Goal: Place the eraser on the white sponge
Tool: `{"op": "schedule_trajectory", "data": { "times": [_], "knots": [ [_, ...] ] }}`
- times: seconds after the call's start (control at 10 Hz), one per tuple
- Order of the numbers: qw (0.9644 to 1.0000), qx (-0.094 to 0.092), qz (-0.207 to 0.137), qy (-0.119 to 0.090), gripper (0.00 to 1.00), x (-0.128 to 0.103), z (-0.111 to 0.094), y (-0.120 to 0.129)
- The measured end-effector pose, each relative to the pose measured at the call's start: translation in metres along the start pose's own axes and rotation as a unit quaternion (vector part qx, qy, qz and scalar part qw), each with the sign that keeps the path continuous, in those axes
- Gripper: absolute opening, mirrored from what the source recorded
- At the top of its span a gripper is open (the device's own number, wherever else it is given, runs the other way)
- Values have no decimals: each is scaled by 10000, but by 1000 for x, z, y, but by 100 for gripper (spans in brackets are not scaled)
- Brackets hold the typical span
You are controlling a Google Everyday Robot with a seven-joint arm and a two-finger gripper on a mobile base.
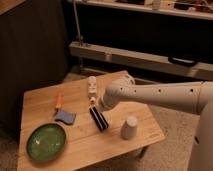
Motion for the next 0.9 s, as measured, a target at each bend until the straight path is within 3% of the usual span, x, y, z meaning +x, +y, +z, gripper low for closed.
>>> {"op": "schedule_trajectory", "data": {
  "times": [0.4,0.7,0.9],
  "knots": [
    [10000,-29,13,-19,31,-2,-3,-1],
    [9996,-265,55,18,26,-36,-25,-17],
    [9989,-438,89,104,43,-45,-27,-24]
  ]
}}
